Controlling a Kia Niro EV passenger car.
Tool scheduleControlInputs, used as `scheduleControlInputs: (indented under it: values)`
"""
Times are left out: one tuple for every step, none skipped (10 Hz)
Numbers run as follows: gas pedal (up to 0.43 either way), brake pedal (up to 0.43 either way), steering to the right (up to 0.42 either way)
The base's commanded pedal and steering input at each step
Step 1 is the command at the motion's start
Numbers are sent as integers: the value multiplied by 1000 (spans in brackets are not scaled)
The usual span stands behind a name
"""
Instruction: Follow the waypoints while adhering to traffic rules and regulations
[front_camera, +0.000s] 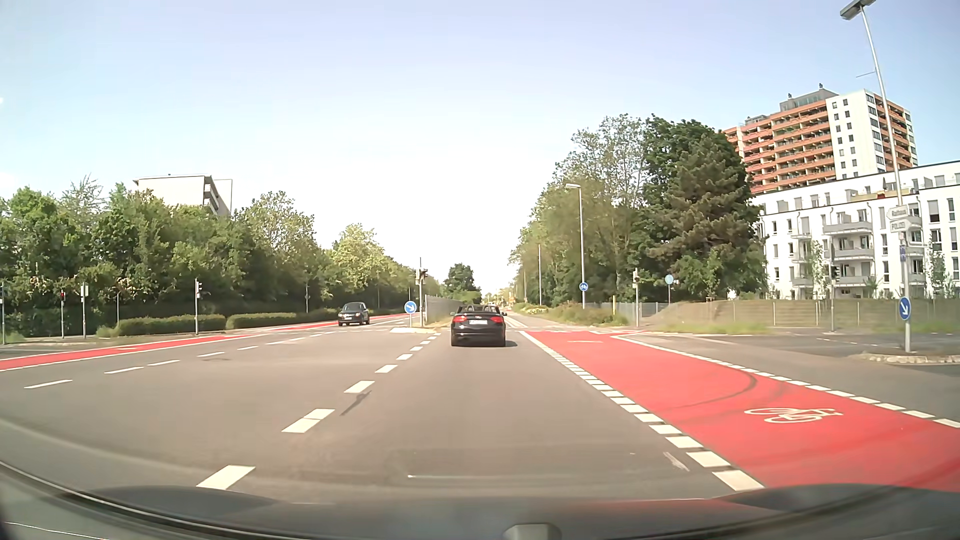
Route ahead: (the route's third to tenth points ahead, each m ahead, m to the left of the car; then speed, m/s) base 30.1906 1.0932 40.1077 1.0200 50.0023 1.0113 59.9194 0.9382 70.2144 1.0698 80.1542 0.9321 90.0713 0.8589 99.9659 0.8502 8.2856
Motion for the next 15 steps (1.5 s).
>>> scheduleControlInputs:
  values:
    - [240,0,2]
    - [228,0,3]
    - [220,0,2]
    - [209,0,2]
    - [197,0,2]
    - [189,0,2]
    - [177,0,2]
    - [177,0,0]
    - [177,0,0]
    - [177,0,-4]
    - [177,0,-6]
    - [177,0,-7]
    - [177,0,-7]
    - [177,0,-7]
    - [177,0,-5]
